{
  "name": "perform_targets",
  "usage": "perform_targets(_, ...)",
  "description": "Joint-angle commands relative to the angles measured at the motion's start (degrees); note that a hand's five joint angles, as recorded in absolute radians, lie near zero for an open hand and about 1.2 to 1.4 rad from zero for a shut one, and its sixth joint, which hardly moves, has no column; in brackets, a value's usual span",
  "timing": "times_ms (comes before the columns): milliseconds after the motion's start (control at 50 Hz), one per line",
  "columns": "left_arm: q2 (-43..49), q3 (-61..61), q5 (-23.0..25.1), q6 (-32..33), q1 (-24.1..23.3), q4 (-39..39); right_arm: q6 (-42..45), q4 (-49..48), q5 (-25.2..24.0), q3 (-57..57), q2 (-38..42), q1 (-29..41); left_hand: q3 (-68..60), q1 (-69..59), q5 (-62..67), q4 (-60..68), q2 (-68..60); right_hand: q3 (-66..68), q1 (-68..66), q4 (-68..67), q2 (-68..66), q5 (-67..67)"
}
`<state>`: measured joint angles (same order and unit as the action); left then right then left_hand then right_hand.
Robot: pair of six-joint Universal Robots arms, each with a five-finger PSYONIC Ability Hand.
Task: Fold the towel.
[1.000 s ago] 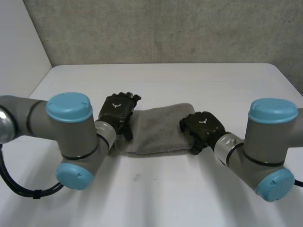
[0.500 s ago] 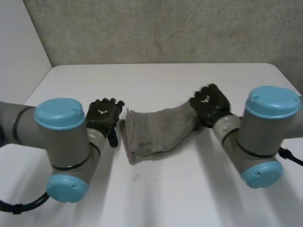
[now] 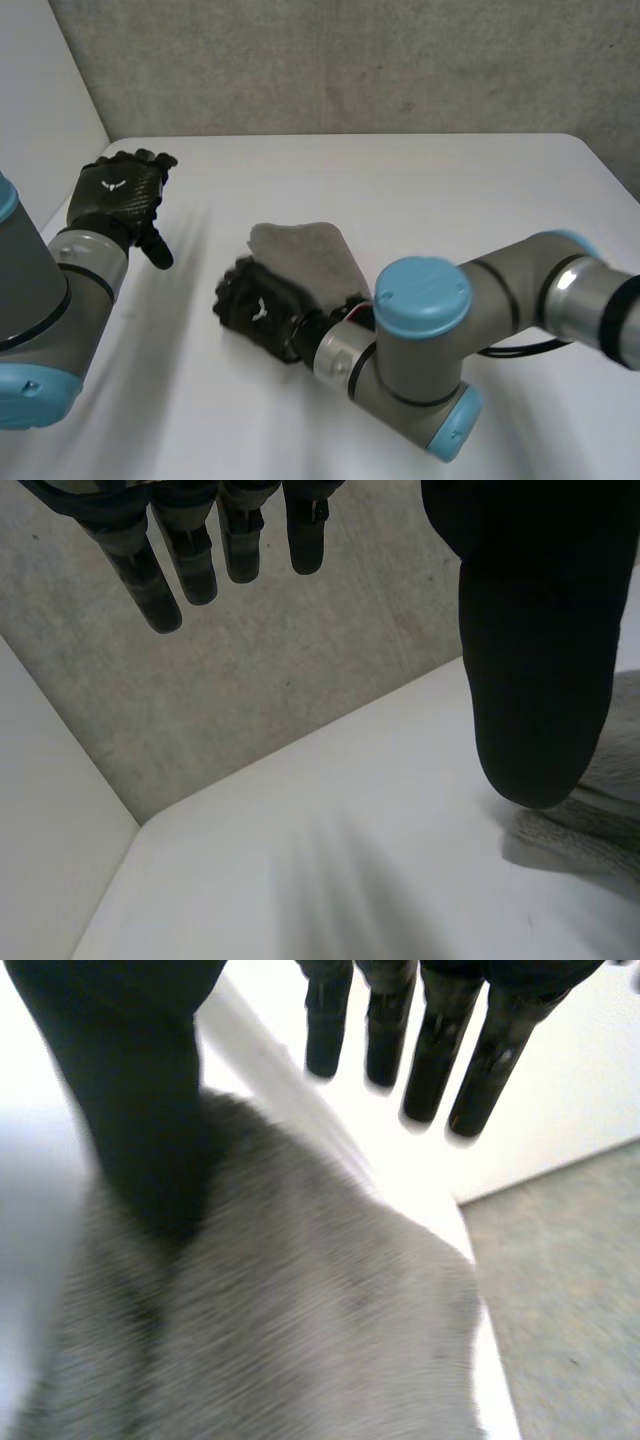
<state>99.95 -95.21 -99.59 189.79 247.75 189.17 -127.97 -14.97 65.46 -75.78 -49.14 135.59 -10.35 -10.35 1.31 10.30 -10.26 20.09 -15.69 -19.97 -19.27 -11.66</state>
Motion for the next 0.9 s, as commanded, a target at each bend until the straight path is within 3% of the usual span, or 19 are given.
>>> perform_targets(20,3.6,5.5,-0.2,-1.7,-1.4,0.4,-15.9,0.6,9.4,-4.3,-10.1,-5.6,-1.0,-1.0,0.1,1.1,-1.1,-10.1,5.7,10.0,9.3,11.7)
perform_targets(40,3.6,5.5,-0.2,-1.7,-1.4,0.4,-15.9,0.6,9.4,-4.3,-10.1,-5.6,-1.0,-1.0,0.1,1.1,-1.1,-10.1,5.7,10.0,9.3,11.7)
perform_targets(80,6.2,9.4,-0.3,-4.5,-3.4,0.2,-26.0,1.2,12.3,-6.4,-14.8,-8.9,-1.4,-1.4,0.4,1.4,-1.5,-10.1,5.7,10.0,9.3,11.7)
perform_targets(100,6.2,9.4,-0.3,-4.5,-3.4,0.2,-26.0,1.2,12.3,-6.4,-14.8,-8.9,-1.4,-1.4,0.4,1.4,-1.5,-10.1,5.7,10.0,9.3,11.7)
perform_targets(140,7.9,11.4,-0.3,-6.5,-4.9,0.1,-35.6,4.6,12.7,-7.1,-17.2,-12.5,-1.5,-1.5,0.6,1.6,-1.6,-10.1,5.7,10.0,9.3,11.7)
perform_targets(160,9.7,13.4,-0.3,-8.5,-6.1,-0.2,-35.7,4.6,12.7,-7.1,-17.2,-12.5,-1.7,-1.7,0.8,1.8,-1.8,-10.1,5.7,10.0,9.3,11.7)
perform_targets(220,13.7,17.5,-0.3,-12.4,-8.8,-2.0,-42.6,10.5,12.1,-5.3,-17.6,-15.4,-1.9,-1.9,0.9,1.9,-2.0,-10.1,5.7,10.0,9.3,11.7)
perform_targets(280,19.8,23.6,-0.2,-17.6,-12.5,-6.5,-48.0,17.2,7.9,0.8,-13.6,-16.6,-1.9,-1.9,0.9,1.9,-2.0,-10.1,5.7,10.0,9.3,11.7)
perform_targets(380,27.5,30.1,0.0,-22.1,-14.0,-12.3,-48.9,20.5,5.1,9.3,-5.3,-16.7,-1.7,-1.7,0.8,1.8,-1.8,-10.1,5.7,10.0,9.3,11.7)
perform_targets(560,34.4,32.3,-0.2,-22.4,-13.8,-18.7,-47.2,25.4,3.8,19.2,7.6,-16.0,-1.0,-1.0,0.1,1.1,-1.1,-10.1,5.7,10.0,9.3,11.7)
perform_targets(700,34.9,30.1,-2.3,-20.7,-13.2,-18.9,-42.3,25.4,4.8,21.1,10.6,-15.9,-1.0,-1.0,0.1,1.1,-1.1,-10.1,5.7,10.0,9.3,11.7)
perform_targets(800,34.4,27.5,-5.3,-12.9,-12.8,-18.6,-35.9,25.3,5.7,21.1,11.0,-15.4,-0.4,-0.4,-0.6,0.4,-0.5,-10.1,5.7,10.0,9.3,11.7)
perform_targets(900,33.9,27.4,-7.0,-11.7,-13.3,-18.6,-31.5,24.9,9.4,21.2,10.3,-14.6,-0.2,-0.2,-0.8,0.3,-0.3,-10.1,5.7,10.0,9.3,11.7)
